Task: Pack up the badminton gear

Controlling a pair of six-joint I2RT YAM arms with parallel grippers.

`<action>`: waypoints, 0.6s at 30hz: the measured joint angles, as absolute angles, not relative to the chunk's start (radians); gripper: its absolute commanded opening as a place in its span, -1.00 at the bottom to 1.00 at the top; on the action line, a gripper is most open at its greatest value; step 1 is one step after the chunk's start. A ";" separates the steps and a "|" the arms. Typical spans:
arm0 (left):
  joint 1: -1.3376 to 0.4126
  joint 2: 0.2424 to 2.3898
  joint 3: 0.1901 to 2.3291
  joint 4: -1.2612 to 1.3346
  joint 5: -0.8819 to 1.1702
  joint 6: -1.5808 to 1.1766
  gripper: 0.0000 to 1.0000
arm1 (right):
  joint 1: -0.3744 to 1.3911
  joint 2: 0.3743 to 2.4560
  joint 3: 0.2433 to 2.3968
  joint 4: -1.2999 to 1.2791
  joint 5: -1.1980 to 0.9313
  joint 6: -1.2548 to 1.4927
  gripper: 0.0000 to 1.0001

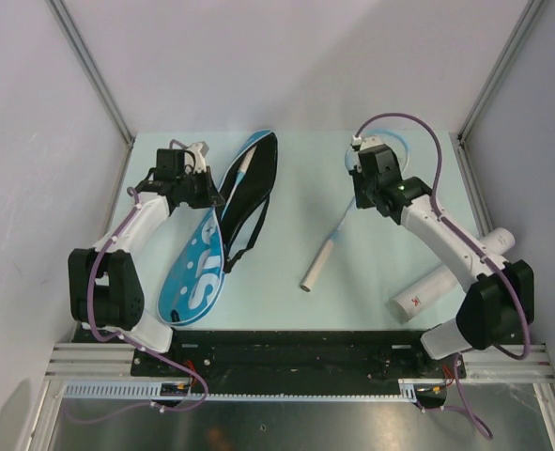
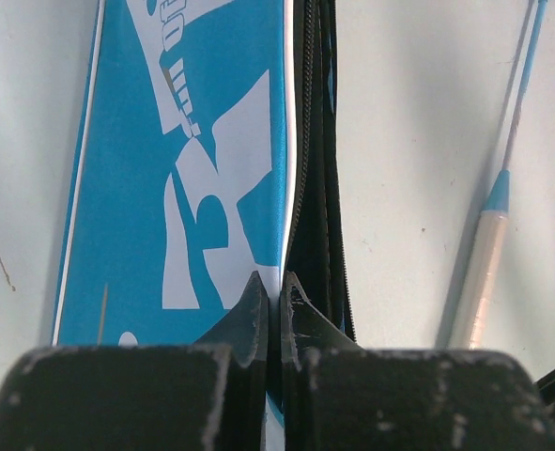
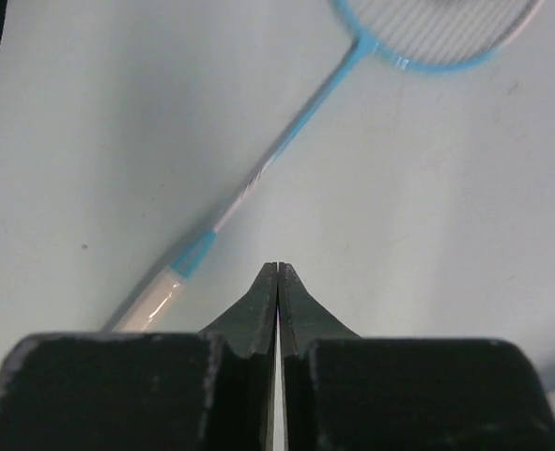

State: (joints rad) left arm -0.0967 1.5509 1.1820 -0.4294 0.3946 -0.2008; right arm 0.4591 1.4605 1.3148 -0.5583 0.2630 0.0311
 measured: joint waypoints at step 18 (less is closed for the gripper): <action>-0.129 1.541 1.182 -0.429 0.438 -0.202 -0.99 | 0.382 2.140 1.836 -0.846 0.239 0.754 0.46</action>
State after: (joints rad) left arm -0.1291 1.5406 1.1816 -0.4294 0.4381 -0.2024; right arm 0.3824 2.1399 1.8359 -0.8455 0.2386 0.7544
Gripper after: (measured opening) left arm 0.026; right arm 0.899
